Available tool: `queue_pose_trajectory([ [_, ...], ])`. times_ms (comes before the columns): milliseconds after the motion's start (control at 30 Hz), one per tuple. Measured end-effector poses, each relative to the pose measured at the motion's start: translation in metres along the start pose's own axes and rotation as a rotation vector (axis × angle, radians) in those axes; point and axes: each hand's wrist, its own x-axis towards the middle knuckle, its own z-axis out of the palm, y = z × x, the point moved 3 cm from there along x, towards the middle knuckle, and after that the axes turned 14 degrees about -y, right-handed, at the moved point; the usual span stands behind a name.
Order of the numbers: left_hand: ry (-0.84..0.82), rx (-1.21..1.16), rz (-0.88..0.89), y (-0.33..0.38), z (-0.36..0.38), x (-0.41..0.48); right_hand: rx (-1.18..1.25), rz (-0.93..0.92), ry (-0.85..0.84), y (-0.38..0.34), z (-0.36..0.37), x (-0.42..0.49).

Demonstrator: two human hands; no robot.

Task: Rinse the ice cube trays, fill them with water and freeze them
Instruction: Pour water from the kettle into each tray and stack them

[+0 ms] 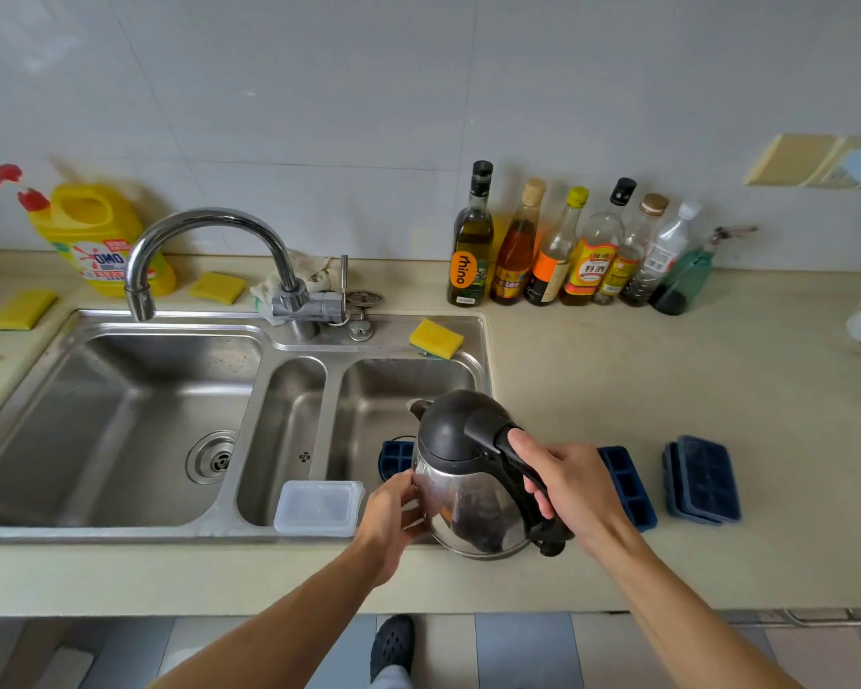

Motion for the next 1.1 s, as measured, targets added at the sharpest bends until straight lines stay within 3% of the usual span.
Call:
queue_pose_trajectory([
  [1100,0.036,-0.034,-0.035,0.002,0.013,-0.012,-0.039,-0.023,-0.022,-0.002,-0.006,-0.008],
])
